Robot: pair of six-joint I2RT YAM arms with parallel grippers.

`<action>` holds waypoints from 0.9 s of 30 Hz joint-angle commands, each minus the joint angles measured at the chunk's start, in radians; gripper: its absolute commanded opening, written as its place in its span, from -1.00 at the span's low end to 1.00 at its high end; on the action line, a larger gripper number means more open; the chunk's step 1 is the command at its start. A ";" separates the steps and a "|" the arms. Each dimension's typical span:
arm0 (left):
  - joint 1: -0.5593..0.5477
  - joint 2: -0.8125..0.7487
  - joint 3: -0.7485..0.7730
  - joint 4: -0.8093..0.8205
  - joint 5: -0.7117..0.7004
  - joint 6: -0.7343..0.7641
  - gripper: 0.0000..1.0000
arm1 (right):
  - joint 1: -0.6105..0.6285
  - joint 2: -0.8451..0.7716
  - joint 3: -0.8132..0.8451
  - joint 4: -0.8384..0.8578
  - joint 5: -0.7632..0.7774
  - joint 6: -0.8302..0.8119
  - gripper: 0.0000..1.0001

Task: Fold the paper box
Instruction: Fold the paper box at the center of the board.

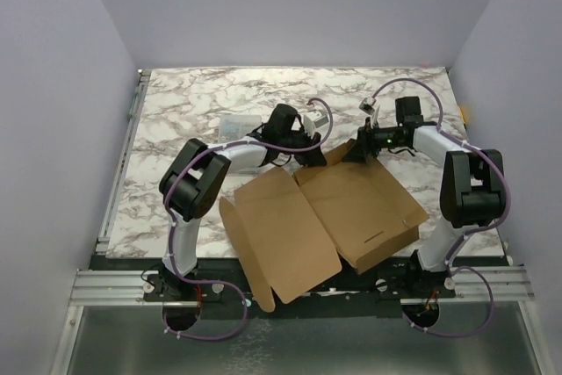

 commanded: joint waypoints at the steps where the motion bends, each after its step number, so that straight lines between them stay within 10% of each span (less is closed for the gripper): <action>1: 0.008 -0.021 -0.019 0.118 0.117 -0.095 -0.69 | 0.006 -0.015 -0.009 0.028 0.103 0.043 0.32; 18: 0.006 -0.031 -0.034 0.164 0.067 -0.150 -0.52 | 0.023 -0.020 -0.016 0.025 -0.023 0.035 0.29; 27: 0.002 -0.029 -0.047 0.145 0.014 -0.132 -0.36 | 0.030 -0.018 0.002 0.000 -0.088 0.036 -0.05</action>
